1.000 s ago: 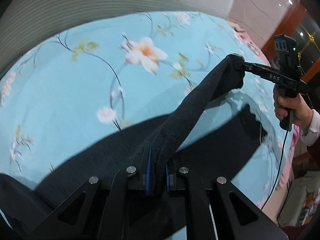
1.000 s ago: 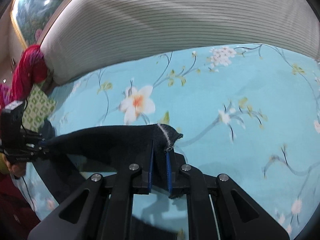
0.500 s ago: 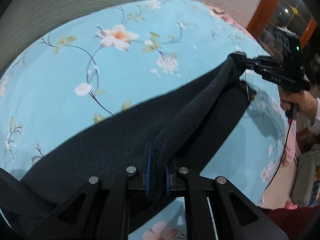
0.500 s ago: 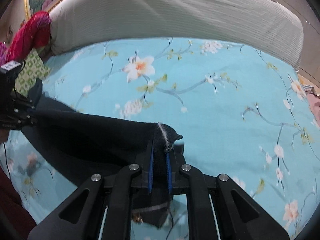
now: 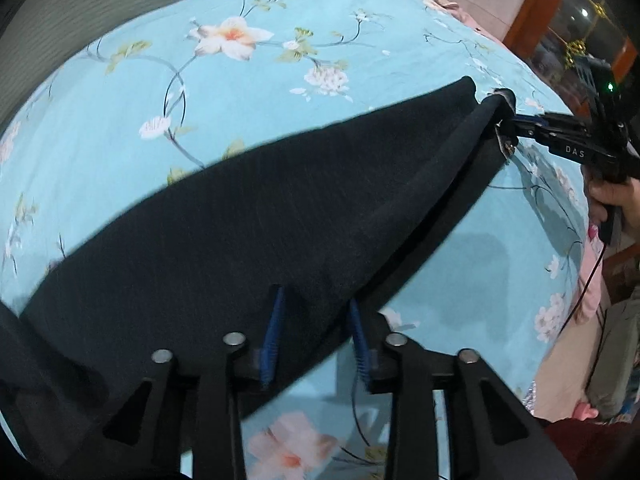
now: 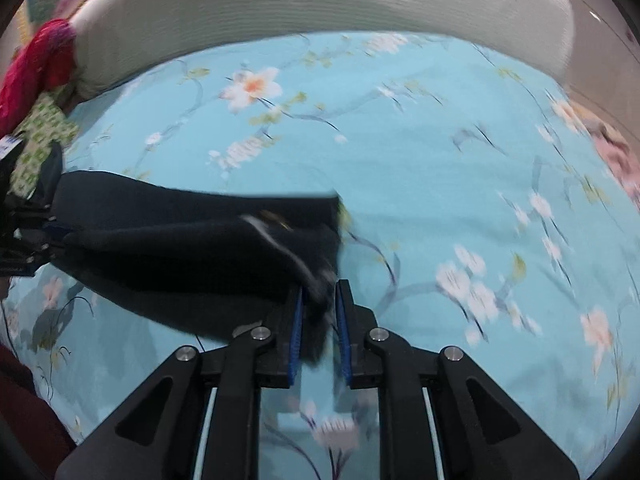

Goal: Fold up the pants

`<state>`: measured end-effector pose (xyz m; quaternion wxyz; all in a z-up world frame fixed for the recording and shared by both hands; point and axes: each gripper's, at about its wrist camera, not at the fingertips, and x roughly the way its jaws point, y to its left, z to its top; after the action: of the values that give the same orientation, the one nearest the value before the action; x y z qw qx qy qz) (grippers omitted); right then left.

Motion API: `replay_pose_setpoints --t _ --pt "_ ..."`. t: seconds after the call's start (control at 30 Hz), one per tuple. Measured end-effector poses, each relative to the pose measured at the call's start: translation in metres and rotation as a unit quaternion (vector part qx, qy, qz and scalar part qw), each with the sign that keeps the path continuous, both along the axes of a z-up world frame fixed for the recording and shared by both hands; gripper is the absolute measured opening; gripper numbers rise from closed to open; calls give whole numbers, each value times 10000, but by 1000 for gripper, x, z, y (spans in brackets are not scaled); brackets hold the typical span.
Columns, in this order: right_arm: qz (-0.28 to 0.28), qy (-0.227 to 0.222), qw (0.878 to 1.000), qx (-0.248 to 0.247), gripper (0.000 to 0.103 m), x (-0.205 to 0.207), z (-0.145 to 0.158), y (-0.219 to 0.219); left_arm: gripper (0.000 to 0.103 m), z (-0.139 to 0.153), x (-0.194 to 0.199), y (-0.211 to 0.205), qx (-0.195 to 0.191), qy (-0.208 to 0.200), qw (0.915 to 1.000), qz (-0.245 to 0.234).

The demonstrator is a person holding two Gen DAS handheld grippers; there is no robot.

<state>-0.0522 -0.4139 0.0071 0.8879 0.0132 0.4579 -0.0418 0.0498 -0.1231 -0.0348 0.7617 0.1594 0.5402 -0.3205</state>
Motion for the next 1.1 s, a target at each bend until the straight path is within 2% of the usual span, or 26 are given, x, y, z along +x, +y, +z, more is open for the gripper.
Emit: replay_pose_setpoints --t 0.07,0.13,0.17,0.27,0.37,0.43,0.5,0.63,0.7,0.83,0.97,1.03,1.1 --pt "-276 -6 9996 83 20 -9 2 -2 38 2 -6 6 -14 14 10000 94" --pt "-569 -72 9983 122 44 -18 6 -4 42 5 -11 15 -22 14 9997 225" --pt "-756 -213 9966 249 47 -25 12 -5 43 10 -13 24 -69 14 9994 351" --pt "-1018 -568 9919 504 48 -37 25 0 51 20 -15 47 -160 36 9977 656" --pt "-1045 -802 9891 661 48 -37 36 13 52 33 -9 78 -255 45 9929 1161" --pt "-919 -888 9887 782 48 -31 39 30 53 38 -2 96 -264 120 9883 1500" --pt "-731 -905 9889 929 48 -20 39 47 60 41 7 113 -252 247 9832 1791" --pt "-174 -762 9902 1155 48 4 31 90 61 43 25 146 -148 519 9730 2242" --pt "224 -626 9896 1272 48 21 25 120 63 47 40 167 -238 665 9636 2578" --pt "859 -441 9835 1528 48 47 16 166 64 54 73 201 -159 836 9395 3318" --pt "1605 -217 9705 1786 48 72 10 225 68 61 105 218 -50 999 9227 3724" --pt "1894 -168 9650 1806 48 80 8 248 68 62 124 226 127 1058 9100 4006" --pt "2236 -80 9561 1893 48 92 7 278 68 60 138 229 187 1160 9035 4121"
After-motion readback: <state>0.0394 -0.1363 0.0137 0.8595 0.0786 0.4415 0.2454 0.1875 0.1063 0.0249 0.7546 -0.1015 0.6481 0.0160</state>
